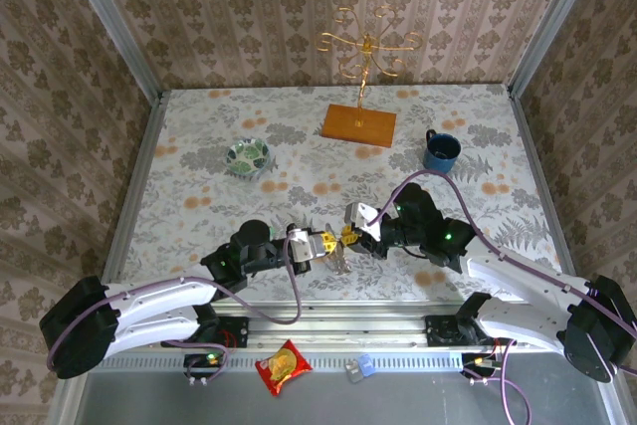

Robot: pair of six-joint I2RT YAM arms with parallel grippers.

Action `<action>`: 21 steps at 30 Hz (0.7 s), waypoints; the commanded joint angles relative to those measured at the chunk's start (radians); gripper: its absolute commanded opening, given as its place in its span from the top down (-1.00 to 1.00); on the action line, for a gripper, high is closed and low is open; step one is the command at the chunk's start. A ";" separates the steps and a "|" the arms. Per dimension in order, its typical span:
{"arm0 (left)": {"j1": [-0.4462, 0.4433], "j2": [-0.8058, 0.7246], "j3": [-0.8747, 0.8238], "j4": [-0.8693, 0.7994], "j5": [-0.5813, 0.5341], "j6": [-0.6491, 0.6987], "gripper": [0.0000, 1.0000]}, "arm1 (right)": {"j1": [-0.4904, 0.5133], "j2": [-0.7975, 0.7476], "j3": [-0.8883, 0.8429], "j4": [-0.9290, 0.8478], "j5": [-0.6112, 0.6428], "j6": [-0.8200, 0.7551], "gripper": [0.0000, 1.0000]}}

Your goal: Put the keys on the keyring

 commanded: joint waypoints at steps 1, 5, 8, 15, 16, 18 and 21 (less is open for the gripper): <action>-0.002 -0.007 0.007 0.049 0.027 -0.019 1.00 | 0.000 0.003 0.026 0.012 -0.027 -0.018 0.65; -0.002 -0.004 0.013 0.049 0.035 -0.019 1.00 | 0.005 0.024 0.037 0.013 -0.046 -0.013 0.66; 0.000 -0.004 0.014 0.050 0.039 -0.020 1.00 | 0.008 0.041 0.046 0.018 -0.063 -0.008 0.60; 0.004 -0.040 -0.004 0.060 0.019 -0.036 1.00 | 0.006 -0.022 0.004 0.037 0.044 0.009 0.44; 0.007 -0.046 -0.009 0.066 0.018 -0.042 1.00 | 0.006 -0.040 -0.009 0.037 0.075 0.011 0.42; 0.012 -0.061 -0.019 0.080 0.018 -0.055 1.00 | 0.006 -0.070 -0.030 0.027 0.113 0.018 0.41; 0.025 -0.079 -0.033 0.099 0.020 -0.076 1.00 | 0.007 -0.102 -0.055 0.009 0.128 0.051 0.37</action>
